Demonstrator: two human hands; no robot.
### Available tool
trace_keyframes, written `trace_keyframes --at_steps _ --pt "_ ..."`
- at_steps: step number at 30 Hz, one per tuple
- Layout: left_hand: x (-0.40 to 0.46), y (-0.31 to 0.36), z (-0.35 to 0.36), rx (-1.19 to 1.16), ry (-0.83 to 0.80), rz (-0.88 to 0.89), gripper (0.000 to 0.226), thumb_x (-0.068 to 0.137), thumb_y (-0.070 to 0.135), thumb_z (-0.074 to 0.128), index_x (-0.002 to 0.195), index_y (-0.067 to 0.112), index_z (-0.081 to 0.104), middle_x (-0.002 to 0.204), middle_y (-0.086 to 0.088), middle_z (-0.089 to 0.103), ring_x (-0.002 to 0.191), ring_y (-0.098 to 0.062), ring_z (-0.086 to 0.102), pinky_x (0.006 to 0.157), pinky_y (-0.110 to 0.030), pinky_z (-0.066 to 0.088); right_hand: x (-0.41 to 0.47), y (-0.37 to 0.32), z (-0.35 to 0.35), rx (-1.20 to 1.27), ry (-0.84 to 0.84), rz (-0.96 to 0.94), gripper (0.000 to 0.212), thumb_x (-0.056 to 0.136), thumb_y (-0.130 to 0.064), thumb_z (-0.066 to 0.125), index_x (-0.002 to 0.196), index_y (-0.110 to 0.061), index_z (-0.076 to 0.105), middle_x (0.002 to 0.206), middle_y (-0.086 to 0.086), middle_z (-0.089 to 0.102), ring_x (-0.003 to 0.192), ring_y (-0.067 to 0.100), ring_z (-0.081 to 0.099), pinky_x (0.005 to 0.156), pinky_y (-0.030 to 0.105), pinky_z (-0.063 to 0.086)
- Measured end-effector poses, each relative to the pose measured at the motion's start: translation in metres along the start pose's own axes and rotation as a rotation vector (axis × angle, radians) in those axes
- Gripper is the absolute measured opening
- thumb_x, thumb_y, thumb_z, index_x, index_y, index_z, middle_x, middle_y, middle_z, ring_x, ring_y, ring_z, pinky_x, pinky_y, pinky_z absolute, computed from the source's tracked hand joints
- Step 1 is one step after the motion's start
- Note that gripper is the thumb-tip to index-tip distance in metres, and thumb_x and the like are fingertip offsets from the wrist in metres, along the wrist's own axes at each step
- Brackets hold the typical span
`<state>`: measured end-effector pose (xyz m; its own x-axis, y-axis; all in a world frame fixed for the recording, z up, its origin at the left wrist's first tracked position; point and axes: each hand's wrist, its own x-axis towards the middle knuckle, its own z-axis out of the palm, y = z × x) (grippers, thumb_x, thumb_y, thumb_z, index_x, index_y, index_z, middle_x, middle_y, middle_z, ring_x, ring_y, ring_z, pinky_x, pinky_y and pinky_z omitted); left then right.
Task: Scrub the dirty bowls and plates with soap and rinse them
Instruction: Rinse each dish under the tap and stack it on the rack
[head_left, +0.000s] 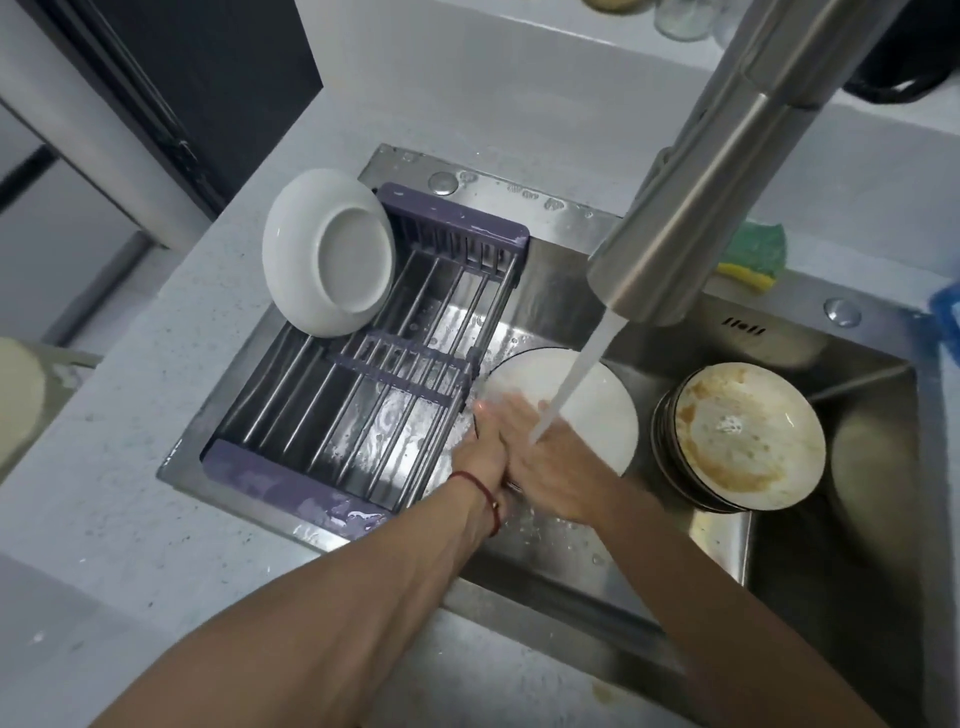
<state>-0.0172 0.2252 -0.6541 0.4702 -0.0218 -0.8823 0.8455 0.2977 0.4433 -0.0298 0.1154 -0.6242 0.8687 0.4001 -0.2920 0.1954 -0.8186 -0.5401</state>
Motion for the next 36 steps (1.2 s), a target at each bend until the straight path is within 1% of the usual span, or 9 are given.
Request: trace_keyframes --at_steps 5,11,14,17,21,25,27,32,36 --pt "0.0 -0.005 -0.006 -0.039 0.032 0.103 0.087 0.072 0.085 0.055 0.125 0.018 0.067 0.112 -0.012 0.077 0.096 -0.036 0.077 0.086 -0.062 0.06 -0.08 0.057 -0.011 0.076 -0.044 0.041 0.056 0.106 -0.051 0.038 0.153 -0.023 0.046 0.16 -0.02 0.034 0.147 -0.007 0.027 0.119 0.035 0.037" --pt "-0.003 -0.009 0.009 0.095 0.005 0.099 0.087 0.078 0.089 0.048 0.124 0.019 0.071 0.107 -0.014 0.078 0.094 -0.034 0.077 0.085 -0.054 0.063 -0.013 0.039 -0.013 -0.174 0.137 0.097 0.077 0.109 -0.052 0.004 0.146 0.0 0.048 0.154 0.024 0.044 0.144 0.037 0.041 0.12 0.052 0.031" --pt "-0.008 0.011 0.007 0.151 0.0 0.062 0.08 0.092 0.08 0.039 0.12 0.013 0.072 0.1 -0.017 0.079 0.088 -0.031 0.078 0.075 -0.04 0.066 -0.006 0.011 -0.004 -0.027 0.022 -0.037 0.056 0.109 -0.047 0.025 0.161 -0.024 0.027 0.167 0.009 0.025 0.154 0.025 0.02 0.128 0.046 0.003" --pt "-0.011 0.027 0.01 0.272 0.075 0.113 0.076 0.097 0.074 0.04 0.117 0.006 0.069 0.1 -0.011 0.077 0.087 -0.026 0.075 0.069 -0.031 0.062 -0.046 0.025 0.0 -0.06 0.1 -0.235 0.051 0.104 -0.045 0.045 0.148 -0.019 0.053 0.151 0.004 0.053 0.139 0.018 0.045 0.124 0.039 0.028" --pt "0.0 0.03 0.026 0.376 0.113 0.159 0.105 0.07 0.094 0.041 0.121 0.005 0.067 0.1 -0.011 0.077 0.089 -0.032 0.076 0.084 -0.047 0.063 -0.073 0.054 0.01 -0.169 0.266 -0.106 0.079 0.086 -0.011 0.076 0.156 -0.025 0.041 0.159 0.001 0.043 0.146 0.026 0.041 0.117 0.043 0.039" --pt "-0.041 0.031 0.055 0.354 -0.09 0.212 0.06 0.094 0.076 0.048 0.108 0.02 0.064 0.098 -0.007 0.069 0.083 -0.023 0.067 0.074 -0.034 0.055 -0.049 0.021 -0.006 0.368 0.45 0.229 0.03 0.091 -0.007 0.071 0.119 -0.018 0.073 0.103 -0.001 0.077 0.089 0.006 0.073 0.077 0.031 0.06" --pt "-0.05 0.025 0.063 0.42 -0.151 0.223 0.09 0.079 0.093 0.037 0.141 0.028 0.049 0.123 -0.009 0.068 0.105 -0.026 0.068 0.095 -0.042 0.056 -0.038 0.013 -0.01 0.678 0.479 0.385 0.009 0.092 -0.009 0.071 0.096 -0.015 0.076 0.082 0.0 0.076 0.075 0.013 0.073 0.065 0.033 0.061" --pt "-0.037 0.02 0.06 0.613 -0.084 0.276 0.114 0.07 0.096 0.028 0.162 0.029 0.024 0.164 -0.018 0.033 0.143 -0.041 0.044 0.116 -0.057 0.041 -0.038 0.006 -0.015 1.292 0.56 0.593 0.025 0.083 -0.008 0.081 0.106 -0.016 0.073 0.096 0.005 0.079 0.09 0.027 0.077 0.078 0.053 0.062" --pt "-0.01 0.018 0.036 0.683 0.049 0.366 0.087 0.084 0.078 0.05 0.15 0.023 0.042 0.14 -0.014 0.058 0.123 -0.039 0.061 0.093 -0.052 0.058 -0.048 0.003 -0.028 1.641 0.525 0.632 0.043 0.082 -0.004 0.075 0.125 -0.003 0.065 0.115 0.018 0.074 0.109 0.04 0.07 0.096 0.062 0.053"
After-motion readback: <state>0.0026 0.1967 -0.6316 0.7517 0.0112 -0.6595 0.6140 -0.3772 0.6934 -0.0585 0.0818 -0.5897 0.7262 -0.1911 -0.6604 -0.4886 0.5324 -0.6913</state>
